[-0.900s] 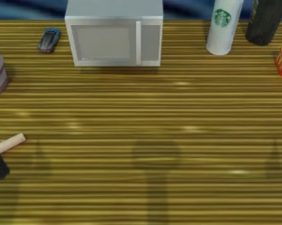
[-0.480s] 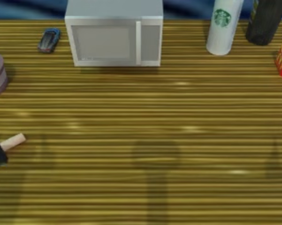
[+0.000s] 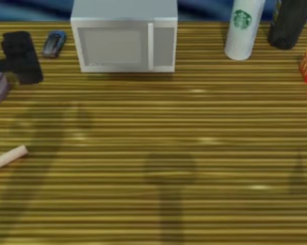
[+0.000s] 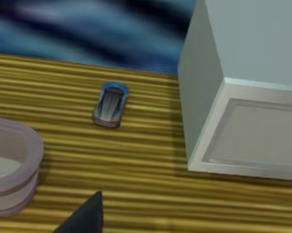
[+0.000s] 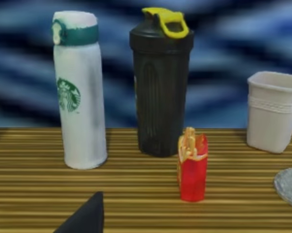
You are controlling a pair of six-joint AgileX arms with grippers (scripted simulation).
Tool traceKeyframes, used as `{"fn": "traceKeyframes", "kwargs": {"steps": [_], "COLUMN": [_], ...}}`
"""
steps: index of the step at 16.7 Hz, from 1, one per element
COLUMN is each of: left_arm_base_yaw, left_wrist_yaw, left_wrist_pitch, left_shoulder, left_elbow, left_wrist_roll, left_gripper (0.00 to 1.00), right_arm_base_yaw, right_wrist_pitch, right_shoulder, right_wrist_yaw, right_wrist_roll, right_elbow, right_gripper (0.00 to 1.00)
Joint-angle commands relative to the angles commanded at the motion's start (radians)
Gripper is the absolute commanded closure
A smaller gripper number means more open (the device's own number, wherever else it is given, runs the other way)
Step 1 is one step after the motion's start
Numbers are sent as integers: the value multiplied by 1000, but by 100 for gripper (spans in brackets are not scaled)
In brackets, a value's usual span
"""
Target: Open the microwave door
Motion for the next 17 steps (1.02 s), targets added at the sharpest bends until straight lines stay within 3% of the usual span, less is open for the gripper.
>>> {"fn": "traceKeyframes", "kwargs": {"steps": [9,13,17], "left_arm_base_yaw": [-258,-327,-347], "left_wrist_yaw": [-157,-197,-209], "left_wrist_pitch": [-277,-335,-349], "left_shoulder": [905,1106,1164], "left_elbow": [705,906,964], "left_wrist_roll": [-211,-274,-292], "left_gripper": [0,0,0], "right_arm_base_yaw": [0,0,0], "right_wrist_pitch": [0,0,0], "right_shoulder": [0,0,0], "right_wrist_yaw": [0,0,0], "right_wrist_roll": [0,0,0], "right_elbow": [0,0,0], "right_gripper": [0,0,0]}}
